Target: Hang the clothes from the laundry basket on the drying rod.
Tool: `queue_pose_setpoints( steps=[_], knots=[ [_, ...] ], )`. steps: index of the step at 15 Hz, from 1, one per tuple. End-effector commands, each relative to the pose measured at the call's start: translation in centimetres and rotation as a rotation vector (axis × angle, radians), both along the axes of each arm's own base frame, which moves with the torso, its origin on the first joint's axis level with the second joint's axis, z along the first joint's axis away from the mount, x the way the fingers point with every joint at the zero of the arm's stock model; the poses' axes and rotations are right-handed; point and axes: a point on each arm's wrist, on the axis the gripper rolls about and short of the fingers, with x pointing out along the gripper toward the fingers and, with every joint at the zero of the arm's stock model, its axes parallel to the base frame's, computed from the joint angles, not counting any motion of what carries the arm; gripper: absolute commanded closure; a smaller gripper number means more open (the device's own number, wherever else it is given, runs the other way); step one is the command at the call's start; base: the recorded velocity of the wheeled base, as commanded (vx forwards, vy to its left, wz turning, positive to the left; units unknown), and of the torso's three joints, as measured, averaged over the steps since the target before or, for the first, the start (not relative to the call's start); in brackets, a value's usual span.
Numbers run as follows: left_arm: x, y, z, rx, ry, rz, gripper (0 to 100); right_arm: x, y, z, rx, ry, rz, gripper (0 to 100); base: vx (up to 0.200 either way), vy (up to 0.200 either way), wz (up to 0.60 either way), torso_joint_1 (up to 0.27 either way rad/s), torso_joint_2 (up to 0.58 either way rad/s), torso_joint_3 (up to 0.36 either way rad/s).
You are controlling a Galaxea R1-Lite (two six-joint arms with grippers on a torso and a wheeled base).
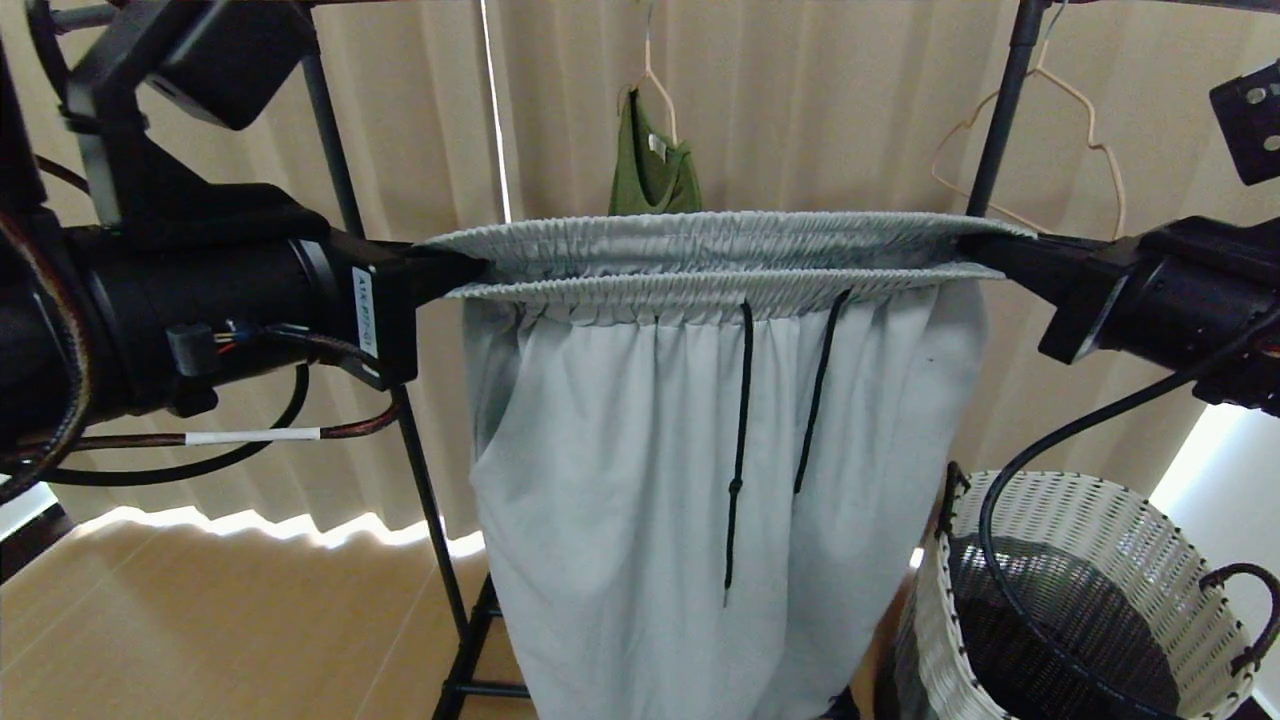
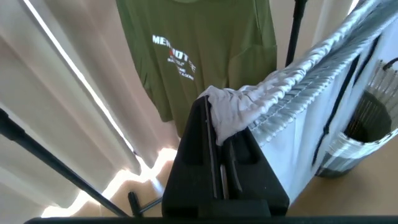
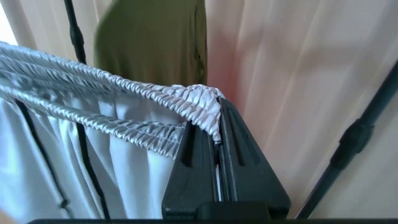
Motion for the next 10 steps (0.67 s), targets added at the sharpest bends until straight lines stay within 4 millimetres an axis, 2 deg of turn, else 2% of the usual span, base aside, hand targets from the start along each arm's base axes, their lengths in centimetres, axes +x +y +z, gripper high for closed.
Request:
queue_pose_setpoints(
  steps=[1, 6, 7, 10],
  knots=[
    [-0.21, 0.14, 0.18, -0.006, -0.007, 0.0, 100, 0.26, 0.12, -0.22, -0.003, 0.009, 0.001, 100, 0.0, 0.0, 0.0, 0.0, 0.0, 0.0],
    [-0.15, 0.16, 0.36, -0.02, -0.025, 0.005, 100, 0.13, 0.07, -0.26, -0.004, 0.011, 0.001, 100, 0.0, 0.0, 0.0, 0.0, 0.0, 0.0],
    [-0.1, 0.12, 0.44, -0.027, -0.036, 0.006, 100, 0.09, 0.05, -0.41, -0.006, 0.018, -0.001, 0, 0.0, 0.0, 0.0, 0.0, 0.0, 0.0],
    [0.25, 0.17, -0.31, -0.009, -0.022, 0.056, 100, -0.51, -0.01, -0.79, -0.001, 0.026, 0.015, 0, 0.0, 0.0, 0.0, 0.0, 0.0, 0.0]
  ],
)
